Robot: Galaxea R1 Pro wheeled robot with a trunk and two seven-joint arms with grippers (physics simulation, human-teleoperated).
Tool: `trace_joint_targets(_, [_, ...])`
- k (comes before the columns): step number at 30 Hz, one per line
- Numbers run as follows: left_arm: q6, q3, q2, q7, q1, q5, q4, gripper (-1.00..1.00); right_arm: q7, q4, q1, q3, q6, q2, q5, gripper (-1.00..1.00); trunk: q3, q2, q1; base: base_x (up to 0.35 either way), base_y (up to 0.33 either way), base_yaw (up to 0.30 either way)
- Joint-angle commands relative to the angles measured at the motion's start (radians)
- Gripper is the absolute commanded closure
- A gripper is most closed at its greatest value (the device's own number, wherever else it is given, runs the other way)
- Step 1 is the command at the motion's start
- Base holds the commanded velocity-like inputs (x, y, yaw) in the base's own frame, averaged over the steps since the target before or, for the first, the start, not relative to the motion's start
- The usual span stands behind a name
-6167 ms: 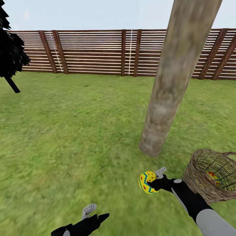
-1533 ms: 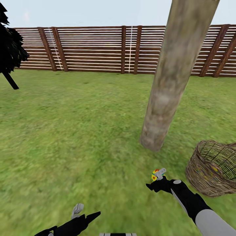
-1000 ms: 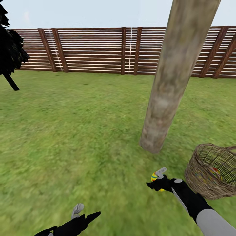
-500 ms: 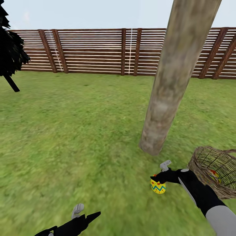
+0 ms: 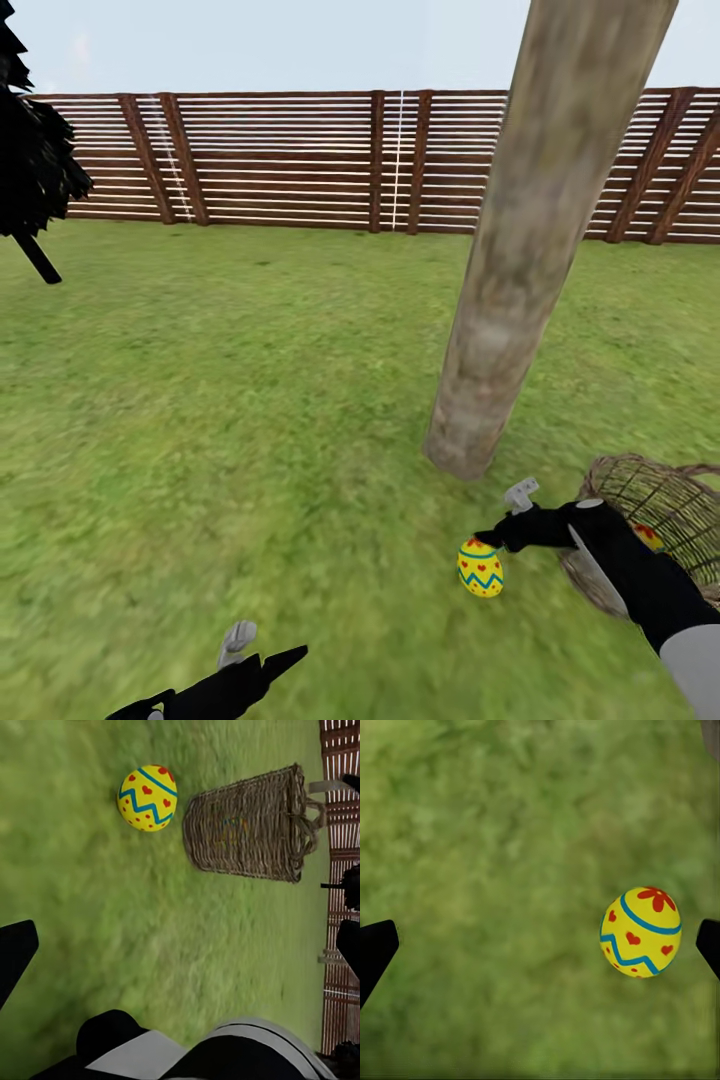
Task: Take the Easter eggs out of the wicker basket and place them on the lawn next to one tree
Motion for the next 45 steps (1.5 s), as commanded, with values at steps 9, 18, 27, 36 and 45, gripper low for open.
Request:
trace_joint_targets(9, [0.007, -0.001, -0.001, 0.001, 0.0, 0.007, 0.0, -1.0, 0.085, -0.054, -0.001, -0.01, 0.031, -0.057, -0.002, -1.0, 0.027, 0.063, -0.035, 0.0, 0.0, 0.0])
trace_joint_targets(18, [0.007, -0.001, -0.001, 0.001, 0.0, 0.007, 0.0, -1.0, 0.245, -0.137, -0.001, -0.134, 0.127, -0.117, 0.002, -1.0, 0.056, 0.126, -0.069, 0.0, 0.0, 0.0])
trace_joint_targets(27, [0.007, -0.001, -0.001, 0.001, 0.0, 0.007, 0.0, -1.0, 0.329, -0.172, -0.001, -0.18, 0.143, -0.192, -0.002, -1.0, 0.084, 0.189, -0.104, 0.0, 0.0, 0.0])
trace_joint_targets(36, [0.007, -0.001, -0.001, 0.001, 0.0, 0.007, 0.0, -1.0, 0.349, -0.222, -0.001, -0.271, 0.197, -0.205, 0.011, -1.0, 0.103, 0.231, -0.127, 0.0, 0.0, 0.0])
trace_joint_targets(45, [0.005, -0.001, -0.003, 0.002, 0.0, 0.004, 0.0, -1.0, 0.35, -0.226, -0.001, -0.277, 0.202, -0.206, 0.013, -1.0, 0.103, 0.231, -0.127, 0.0, -0.023, 0.0])
